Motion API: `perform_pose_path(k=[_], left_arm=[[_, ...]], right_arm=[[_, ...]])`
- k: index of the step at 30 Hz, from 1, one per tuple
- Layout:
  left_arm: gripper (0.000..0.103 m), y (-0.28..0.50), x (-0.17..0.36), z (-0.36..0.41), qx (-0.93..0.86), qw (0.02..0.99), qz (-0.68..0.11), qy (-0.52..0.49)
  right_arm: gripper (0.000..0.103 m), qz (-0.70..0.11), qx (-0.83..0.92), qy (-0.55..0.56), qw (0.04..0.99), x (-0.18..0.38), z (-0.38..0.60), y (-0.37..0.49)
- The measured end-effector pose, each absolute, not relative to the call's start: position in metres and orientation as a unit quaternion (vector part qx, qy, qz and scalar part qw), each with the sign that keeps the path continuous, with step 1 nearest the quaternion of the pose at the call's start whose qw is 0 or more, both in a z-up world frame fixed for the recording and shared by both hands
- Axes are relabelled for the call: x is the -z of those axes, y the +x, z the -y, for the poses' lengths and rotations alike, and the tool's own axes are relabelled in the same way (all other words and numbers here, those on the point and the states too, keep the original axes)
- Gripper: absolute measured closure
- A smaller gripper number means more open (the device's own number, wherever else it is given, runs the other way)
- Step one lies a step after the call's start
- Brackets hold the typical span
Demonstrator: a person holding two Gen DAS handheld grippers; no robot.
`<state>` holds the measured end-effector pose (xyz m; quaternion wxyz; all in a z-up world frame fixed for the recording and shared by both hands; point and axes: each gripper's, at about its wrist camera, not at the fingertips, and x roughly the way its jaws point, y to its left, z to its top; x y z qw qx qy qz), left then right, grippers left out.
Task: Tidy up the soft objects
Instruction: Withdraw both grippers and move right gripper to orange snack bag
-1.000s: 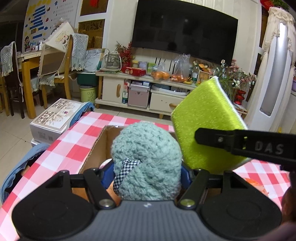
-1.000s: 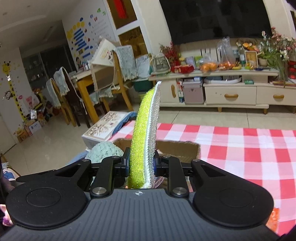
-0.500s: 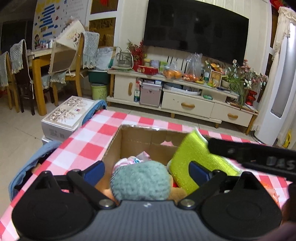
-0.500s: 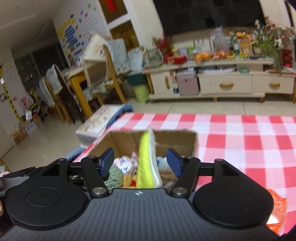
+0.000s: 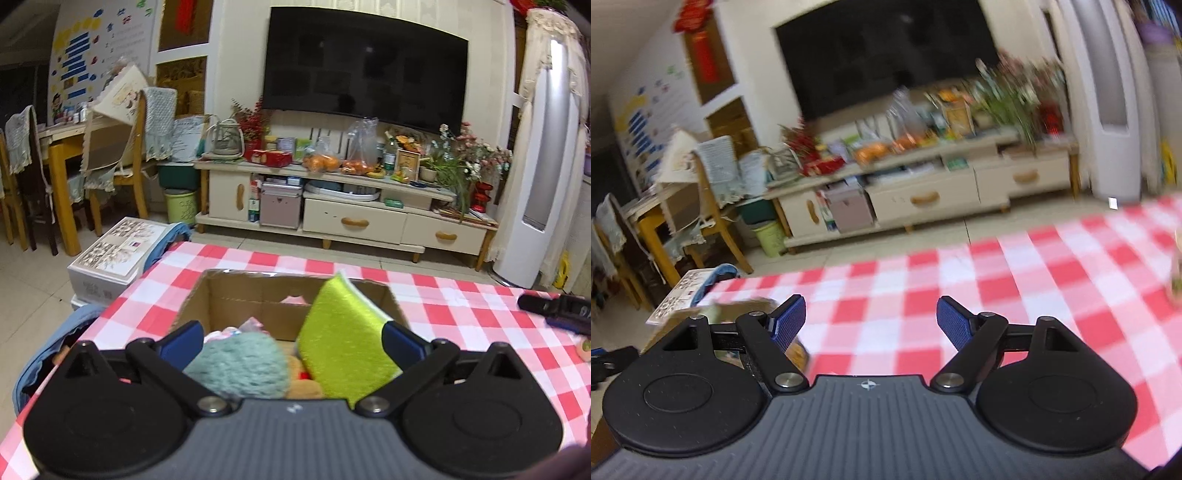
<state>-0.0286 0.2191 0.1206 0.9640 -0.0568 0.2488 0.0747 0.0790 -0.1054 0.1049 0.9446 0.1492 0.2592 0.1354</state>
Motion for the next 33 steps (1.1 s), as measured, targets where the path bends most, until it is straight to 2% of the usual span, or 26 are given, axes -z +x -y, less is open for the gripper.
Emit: perform_pose_path(k=[5,13,17,28,33], left_arm=[[0.001,-0.028,-0.122,-0.206,-0.062,0.966,-0.246,-0.05],[0.001,-0.022,-0.117,-0.186,-0.053,0.964,-0.257,-0.035],[0.001,-0.022,-0.116,-0.178,-0.049,0.964,-0.258,-0.029],[0.001,-0.027,-0.112,-0.149,-0.027,0.964,-0.263,-0.017],[0.001,-0.034,-0.114,-0.132,-0.016,0.966,-0.257,-0.017]], right_arm=[[0.004,-0.311,-0.162,0.247,0.903,-0.065,0.144,0.093],[0.001,-0.336,-0.234,0.335,0.848,-0.026,0.148,0.094],[0.001,-0.344,-0.26,0.34,0.836,-0.022,0.151,0.09],[0.0,-0.36,-0.294,0.389,0.796,-0.019,0.148,0.014],[0.0,-0.329,-0.261,0.348,0.838,-0.049,0.155,0.0]])
